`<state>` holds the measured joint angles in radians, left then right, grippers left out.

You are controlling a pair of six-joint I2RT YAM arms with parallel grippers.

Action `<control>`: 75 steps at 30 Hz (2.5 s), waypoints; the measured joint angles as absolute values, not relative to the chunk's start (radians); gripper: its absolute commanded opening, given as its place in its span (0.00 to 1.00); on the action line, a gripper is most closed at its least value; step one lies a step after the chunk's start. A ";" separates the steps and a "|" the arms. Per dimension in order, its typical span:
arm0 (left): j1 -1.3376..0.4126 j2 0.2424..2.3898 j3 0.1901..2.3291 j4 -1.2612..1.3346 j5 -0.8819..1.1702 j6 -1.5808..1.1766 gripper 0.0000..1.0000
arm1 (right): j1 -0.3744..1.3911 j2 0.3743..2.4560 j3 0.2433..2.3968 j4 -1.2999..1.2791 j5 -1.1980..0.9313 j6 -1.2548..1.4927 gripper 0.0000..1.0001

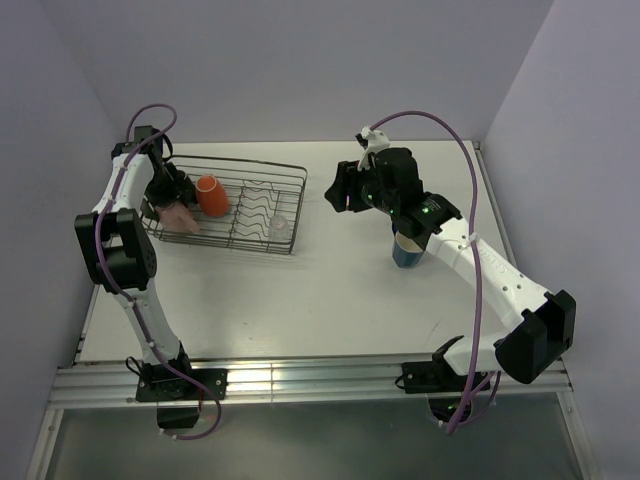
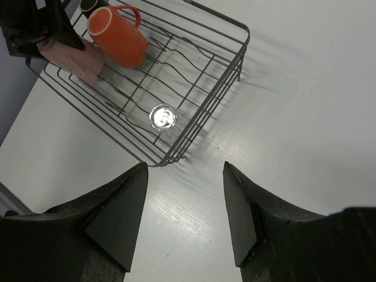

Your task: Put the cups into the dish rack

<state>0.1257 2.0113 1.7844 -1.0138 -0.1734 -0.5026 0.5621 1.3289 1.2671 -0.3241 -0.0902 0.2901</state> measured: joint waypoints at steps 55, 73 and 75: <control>0.130 2.009 1.847 -1.032 -0.176 -0.518 0.60 | 0.562 1.344 1.267 -0.327 -0.088 0.271 0.62; 0.133 1.942 1.750 -0.985 -0.105 -0.540 0.18 | 0.562 1.344 1.267 -0.329 -0.094 0.268 0.62; 0.132 1.941 1.748 -0.984 -0.104 -0.540 0.21 | 0.562 1.344 1.267 -0.330 -0.095 0.268 0.62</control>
<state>0.1322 1.9408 1.7481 -0.9844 -0.1043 -0.5400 0.5621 1.3441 1.2671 -0.3298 -0.0952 0.2676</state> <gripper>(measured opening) 0.767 0.623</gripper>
